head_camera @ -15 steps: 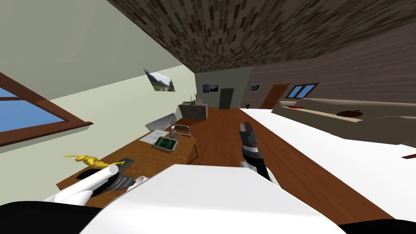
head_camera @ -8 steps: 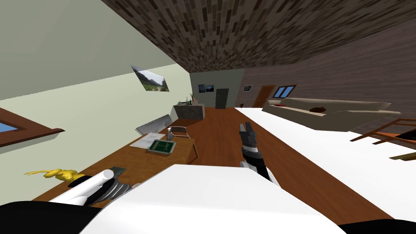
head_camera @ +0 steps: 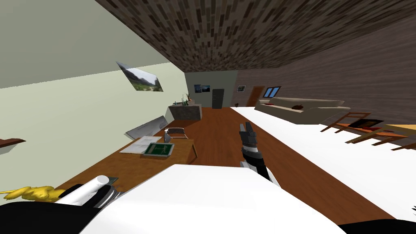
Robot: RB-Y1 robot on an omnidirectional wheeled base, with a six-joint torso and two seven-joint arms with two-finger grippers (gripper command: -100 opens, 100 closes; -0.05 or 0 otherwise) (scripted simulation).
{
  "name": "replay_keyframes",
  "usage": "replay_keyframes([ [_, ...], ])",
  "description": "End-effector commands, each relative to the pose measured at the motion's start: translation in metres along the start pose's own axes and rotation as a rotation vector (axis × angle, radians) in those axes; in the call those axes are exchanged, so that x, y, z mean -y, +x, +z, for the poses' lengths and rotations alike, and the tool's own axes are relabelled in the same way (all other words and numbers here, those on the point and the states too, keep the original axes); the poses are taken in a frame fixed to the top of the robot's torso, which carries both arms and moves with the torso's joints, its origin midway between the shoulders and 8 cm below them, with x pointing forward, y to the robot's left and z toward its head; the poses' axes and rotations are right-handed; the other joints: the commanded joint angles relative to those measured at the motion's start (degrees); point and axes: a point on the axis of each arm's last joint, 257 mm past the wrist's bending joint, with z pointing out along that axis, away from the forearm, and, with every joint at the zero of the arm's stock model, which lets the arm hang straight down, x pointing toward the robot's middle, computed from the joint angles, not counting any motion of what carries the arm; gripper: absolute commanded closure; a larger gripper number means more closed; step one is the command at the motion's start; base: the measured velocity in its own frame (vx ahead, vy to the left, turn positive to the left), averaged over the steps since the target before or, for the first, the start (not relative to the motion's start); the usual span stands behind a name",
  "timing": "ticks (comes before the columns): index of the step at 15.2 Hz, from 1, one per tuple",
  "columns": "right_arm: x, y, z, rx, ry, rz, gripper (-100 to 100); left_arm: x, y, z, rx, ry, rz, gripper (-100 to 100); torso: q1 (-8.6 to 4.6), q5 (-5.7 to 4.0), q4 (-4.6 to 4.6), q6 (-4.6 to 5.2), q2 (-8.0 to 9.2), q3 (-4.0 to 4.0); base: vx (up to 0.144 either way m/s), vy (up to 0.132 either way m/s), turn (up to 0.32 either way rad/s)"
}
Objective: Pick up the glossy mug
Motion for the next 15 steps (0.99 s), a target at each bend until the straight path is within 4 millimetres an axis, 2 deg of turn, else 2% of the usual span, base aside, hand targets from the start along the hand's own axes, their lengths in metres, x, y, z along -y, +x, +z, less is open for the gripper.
replay_keyframes([
  [1, 0.000, 0.000, 0.000, 0.000, 0.000, 0.000, 0, 0.000, 0.000, 0.000, 0.000, 0.000, 0.000, -100, 0.00, 0.00, 0.00, 0.00, 0.00, 0.00, -0.022, 0.037, -0.069],
  [2, 0.000, 0.000, 0.000, 0.000, 0.000, 0.000, 0, -0.006, -0.001, 0.011, 0.001, -0.001, -0.004, -100, -0.04, -0.01, -0.01, -0.03, -0.04, -0.02, -0.015, 0.024, -0.011],
  [5, 0.000, 0.000, 0.000, 0.000, 0.000, 0.000, 0, -0.010, 0.000, 0.021, 0.000, 0.002, -0.005, -100, -0.14, -0.02, -0.02, -0.03, -0.10, -0.06, -0.014, 0.017, -0.012],
  [6, 0.000, 0.000, 0.000, 0.000, 0.000, 0.000, 0, -0.009, 0.000, 0.016, 0.002, -0.002, -0.005, -100, -0.16, -0.02, -0.02, -0.03, -0.11, -0.06, -0.007, 0.008, -0.006],
  [7, 0.000, 0.000, 0.000, 0.000, 0.000, 0.000, 0, -0.009, 0.001, 0.017, 0.001, 0.000, -0.005, 100, -0.18, -0.04, -0.03, -0.04, -0.13, -0.07, 0.000, 0.000, 0.000],
  [11, 0.000, 0.000, 0.000, 0.000, 0.000, 0.000, 0, -0.009, 0.001, 0.017, 0.001, 0.000, -0.004, 100, -0.18, -0.03, -0.05, -0.05, -0.18, -0.11, 0.000, 0.000, 0.000],
  [12, 0.000, 0.000, 0.000, 0.000, 0.000, 0.000, 0, -0.004, -0.001, 0.007, 0.002, -0.003, -0.004, 100, -0.17, -0.03, -0.05, -0.06, -0.18, -0.11, 0.006, -0.013, 0.010],
  [14, 0.000, 0.000, 0.000, 0.000, 0.000, 0.000, 0, -0.002, -0.001, 0.003, 0.002, -0.004, -0.003, 100, -0.23, -0.09, -0.05, -0.09, -0.22, -0.13, 0.018, -0.020, 0.021],
  [15, 0.000, 0.000, 0.000, 0.000, 0.000, 0.000, 0, -0.003, 0.000, 0.007, 0.001, -0.001, -0.003, 100, -0.26, -0.09, -0.06, -0.09, -0.23, -0.14, 0.010, -0.011, 0.009],
])
